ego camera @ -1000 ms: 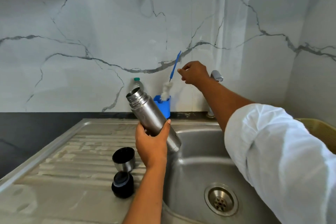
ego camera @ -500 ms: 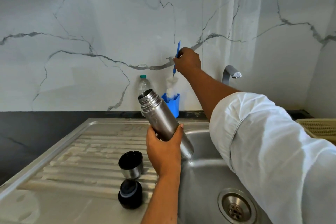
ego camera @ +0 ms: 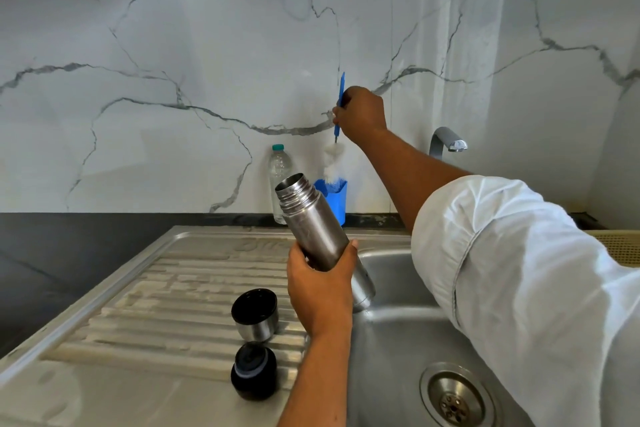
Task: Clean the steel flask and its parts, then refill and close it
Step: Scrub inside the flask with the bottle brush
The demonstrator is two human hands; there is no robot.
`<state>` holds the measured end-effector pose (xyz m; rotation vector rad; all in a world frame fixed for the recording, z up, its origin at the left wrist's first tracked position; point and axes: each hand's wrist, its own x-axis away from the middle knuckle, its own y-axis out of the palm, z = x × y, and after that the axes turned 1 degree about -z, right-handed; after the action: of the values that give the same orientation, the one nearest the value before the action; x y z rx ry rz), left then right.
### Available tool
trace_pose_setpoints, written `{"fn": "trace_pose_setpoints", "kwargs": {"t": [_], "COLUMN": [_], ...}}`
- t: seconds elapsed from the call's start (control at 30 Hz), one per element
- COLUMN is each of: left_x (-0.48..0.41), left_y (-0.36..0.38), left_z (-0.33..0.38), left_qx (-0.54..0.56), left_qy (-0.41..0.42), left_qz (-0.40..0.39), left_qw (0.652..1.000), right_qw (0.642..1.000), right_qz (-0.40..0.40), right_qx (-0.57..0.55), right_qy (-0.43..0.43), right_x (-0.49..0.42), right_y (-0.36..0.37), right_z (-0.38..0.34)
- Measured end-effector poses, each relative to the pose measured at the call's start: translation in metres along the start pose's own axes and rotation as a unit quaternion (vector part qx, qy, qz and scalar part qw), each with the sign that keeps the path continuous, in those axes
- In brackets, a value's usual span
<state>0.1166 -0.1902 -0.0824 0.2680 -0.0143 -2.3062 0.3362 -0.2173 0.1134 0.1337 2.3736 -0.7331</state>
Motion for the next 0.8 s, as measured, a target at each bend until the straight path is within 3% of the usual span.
{"fn": "trace_pose_setpoints", "kwargs": {"t": [0.17, 0.8], "left_x": [-0.001, -0.003], "left_y": [0.000, -0.002], "left_z": [-0.001, 0.000], "left_qx": [0.002, 0.008], "left_qy": [-0.007, -0.013], "left_qz": [0.001, -0.004], "left_qw": [1.000, 1.000], "right_qw": [0.997, 0.987], "right_qz": [0.043, 0.087], "right_qx": [-0.052, -0.058], "right_qy": [-0.027, -0.121], "right_x": [0.004, 0.035], "right_y": [-0.007, -0.042], "right_z": [-0.008, -0.027]}}
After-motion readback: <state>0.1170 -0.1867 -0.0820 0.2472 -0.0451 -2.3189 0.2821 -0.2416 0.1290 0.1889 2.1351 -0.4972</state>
